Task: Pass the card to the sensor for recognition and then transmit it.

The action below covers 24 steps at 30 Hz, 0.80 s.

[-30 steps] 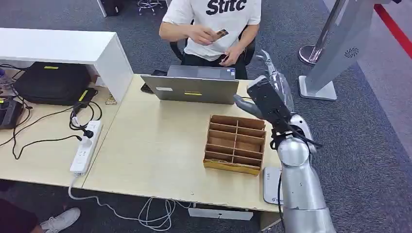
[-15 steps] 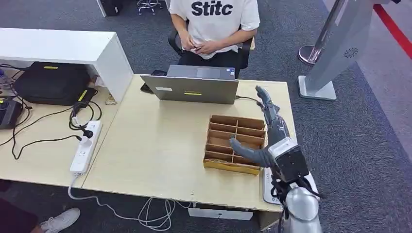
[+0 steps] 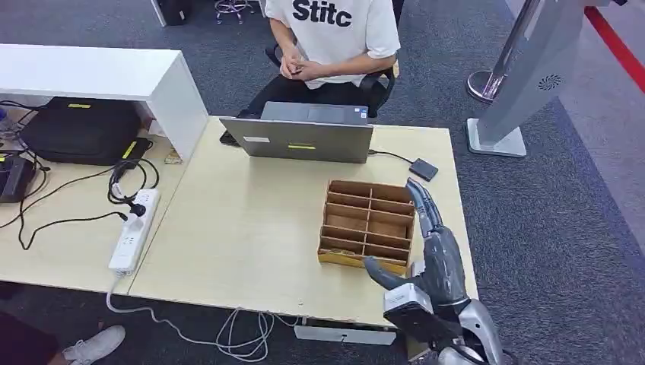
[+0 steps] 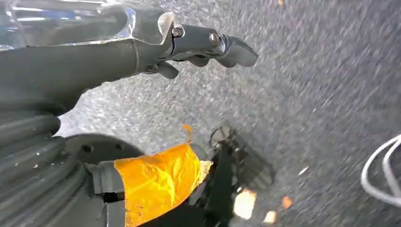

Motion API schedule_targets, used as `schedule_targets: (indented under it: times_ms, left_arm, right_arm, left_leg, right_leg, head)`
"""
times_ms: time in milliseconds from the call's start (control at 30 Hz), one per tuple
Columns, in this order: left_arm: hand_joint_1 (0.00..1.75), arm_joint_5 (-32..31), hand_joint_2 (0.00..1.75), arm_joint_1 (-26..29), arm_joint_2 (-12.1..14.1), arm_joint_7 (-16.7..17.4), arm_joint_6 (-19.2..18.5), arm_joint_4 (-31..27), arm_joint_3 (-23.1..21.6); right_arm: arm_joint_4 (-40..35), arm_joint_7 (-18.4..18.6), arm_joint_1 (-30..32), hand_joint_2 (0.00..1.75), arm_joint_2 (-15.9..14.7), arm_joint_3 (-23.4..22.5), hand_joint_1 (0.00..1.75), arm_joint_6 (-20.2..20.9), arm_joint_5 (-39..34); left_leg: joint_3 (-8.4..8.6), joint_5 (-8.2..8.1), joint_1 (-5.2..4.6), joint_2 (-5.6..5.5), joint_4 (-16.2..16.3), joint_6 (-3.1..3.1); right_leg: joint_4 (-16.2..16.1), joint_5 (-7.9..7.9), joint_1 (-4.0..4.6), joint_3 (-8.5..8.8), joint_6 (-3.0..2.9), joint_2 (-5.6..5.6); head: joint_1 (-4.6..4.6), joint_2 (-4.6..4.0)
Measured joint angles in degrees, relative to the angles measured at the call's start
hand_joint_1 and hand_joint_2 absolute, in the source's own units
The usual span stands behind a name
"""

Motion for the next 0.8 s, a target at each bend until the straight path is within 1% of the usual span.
schedule_targets:
  times_ms: [67, 133, 233, 367, 467, 600, 700, 800]
  left_arm:
    - [0.0, -0.6, 1.75, -0.1, 0.1, 1.3, -2.8, -0.1, -0.9]
    - [0.0, -1.1, 1.75, -0.2, 0.1, 1.8, -2.5, -0.2, -1.8]
    - [0.0, -1.5, 1.75, -0.3, 0.1, 2.4, -4.6, -0.3, -2.6]
    - [0.0, -2.3, 1.75, -0.1, 0.1, 3.8, -7.2, -1.2, -3.3]
    - [0.0, -2.9, 1.75, 0.0, 0.1, 3.8, -7.5, -1.8, -3.4]
    - [0.0, -3.1, 1.75, 0.0, 0.1, 2.8, -6.6, -1.9, -3.3]
    - [0.0, -3.1, 1.75, 0.0, 0.1, 2.8, -7.8, -2.1, -3.3]
    - [0.0, -3.2, 1.75, 0.0, 0.1, 3.0, -8.3, -2.5, -3.2]
  right_arm:
    - [0.5, 1.3, 0.1, 1.75, -0.2, 0.8, 0.0, -1.8, 3.5]
    - [1.2, 2.3, 0.2, 1.75, -0.3, 1.5, 0.0, -3.9, 7.2]
    - [1.9, 4.0, 0.7, 1.75, -0.6, 2.9, 0.0, -7.3, 14.3]
    - [2.8, 7.0, 0.8, 1.75, -1.1, 4.9, 0.0, -9.9, 21.0]
    - [3.3, 8.8, 0.8, 1.75, -1.3, 6.0, 0.0, -10.2, 24.0]
    - [4.3, 10.5, 1.0, 1.75, -1.7, 7.2, 0.0, -11.4, 27.9]
    - [5.4, 12.2, 0.9, 1.75, -1.9, 7.8, 0.0, -12.2, 30.8]
    - [6.5, 14.1, 0.8, 1.75, -2.1, 7.9, 0.0, -12.2, 33.3]
  left_leg:
    - [0.0, 0.0, 0.0, 0.0, 0.0, 0.0]
    - [0.0, 0.0, 0.01, 0.0, 0.0, 0.0]
    - [-0.01, 0.0, 0.01, -0.01, 0.0, 0.0]
    - [-0.02, 0.0, 0.01, -0.01, 0.0, 0.0]
    - [-0.03, 0.0, 0.0, -0.01, 0.0, 0.0]
    - [-0.03, 0.0, 0.01, -0.01, 0.0, 0.0]
    - [-0.03, 0.0, 0.01, -0.01, 0.0, 0.0]
    - [-0.03, 0.01, 0.01, -0.02, 0.0, 0.0]
  right_leg:
    - [0.0, 0.0, 0.0, 0.0, 0.0, 0.0]
    - [0.0, 0.0, 0.01, 0.0, 0.0, 0.0]
    - [0.0, 0.0, 0.01, 0.01, 0.0, -0.03]
    - [0.0, 0.0, 0.01, 0.0, 0.0, -0.02]
    - [0.0, 0.0, 0.0, 0.0, 0.0, -0.02]
    - [0.0, 0.0, 0.01, 0.0, 0.0, -0.02]
    - [0.0, 0.0, 0.01, 0.0, 0.0, -0.02]
    - [0.0, 0.0, 0.01, 0.0, 0.0, -0.04]
  head:
    - [-0.02, 0.0]
    - [0.0, 0.0]
    - [0.0, 0.0]
    - [-0.02, 0.0]
    - [-0.02, 0.0]
    - [0.0, 0.0]
    - [-0.02, 0.0]
    - [-0.02, 0.0]
